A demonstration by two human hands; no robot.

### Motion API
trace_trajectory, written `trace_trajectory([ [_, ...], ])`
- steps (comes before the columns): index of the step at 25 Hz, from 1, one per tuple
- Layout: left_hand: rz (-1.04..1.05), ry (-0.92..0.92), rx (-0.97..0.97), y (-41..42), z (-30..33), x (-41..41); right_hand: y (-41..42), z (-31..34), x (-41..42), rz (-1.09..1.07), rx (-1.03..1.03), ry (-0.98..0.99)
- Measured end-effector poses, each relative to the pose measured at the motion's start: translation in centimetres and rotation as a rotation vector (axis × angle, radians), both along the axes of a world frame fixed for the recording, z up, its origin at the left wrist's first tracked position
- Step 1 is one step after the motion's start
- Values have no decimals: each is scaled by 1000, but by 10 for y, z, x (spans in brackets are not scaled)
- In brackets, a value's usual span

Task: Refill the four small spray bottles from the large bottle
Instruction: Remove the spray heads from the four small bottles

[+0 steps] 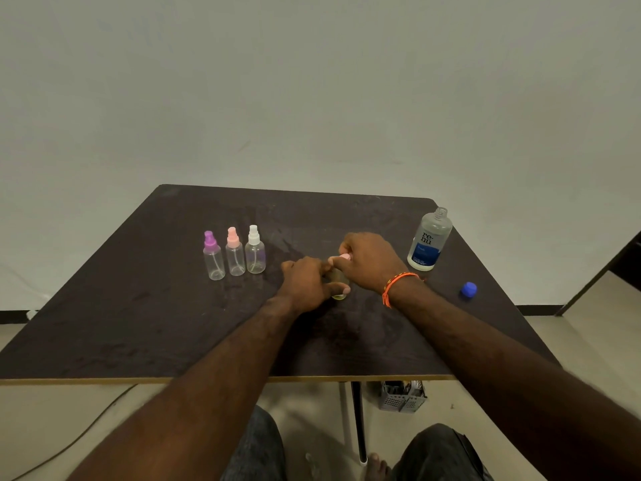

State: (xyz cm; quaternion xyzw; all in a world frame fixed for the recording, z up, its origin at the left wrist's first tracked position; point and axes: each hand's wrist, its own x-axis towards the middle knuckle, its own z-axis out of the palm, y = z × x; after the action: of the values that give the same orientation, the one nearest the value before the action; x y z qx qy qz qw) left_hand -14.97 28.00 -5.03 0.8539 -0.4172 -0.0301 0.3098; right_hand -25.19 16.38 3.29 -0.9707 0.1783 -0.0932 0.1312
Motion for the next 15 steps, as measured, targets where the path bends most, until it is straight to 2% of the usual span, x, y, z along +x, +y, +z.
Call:
trace_trajectory([
  [2,1,-5,10,0,-1,0,0,2,-1,-21,-1,7],
  [8,-15,8,-32,1,-3,2,12,11,-9,130,66,93],
  [12,2,17,-8,1,-1,0,6,7,-6,-22,20,-31],
  [15,2,-1,-10,1,-1,-1,5,12,-4,-54,22,10],
])
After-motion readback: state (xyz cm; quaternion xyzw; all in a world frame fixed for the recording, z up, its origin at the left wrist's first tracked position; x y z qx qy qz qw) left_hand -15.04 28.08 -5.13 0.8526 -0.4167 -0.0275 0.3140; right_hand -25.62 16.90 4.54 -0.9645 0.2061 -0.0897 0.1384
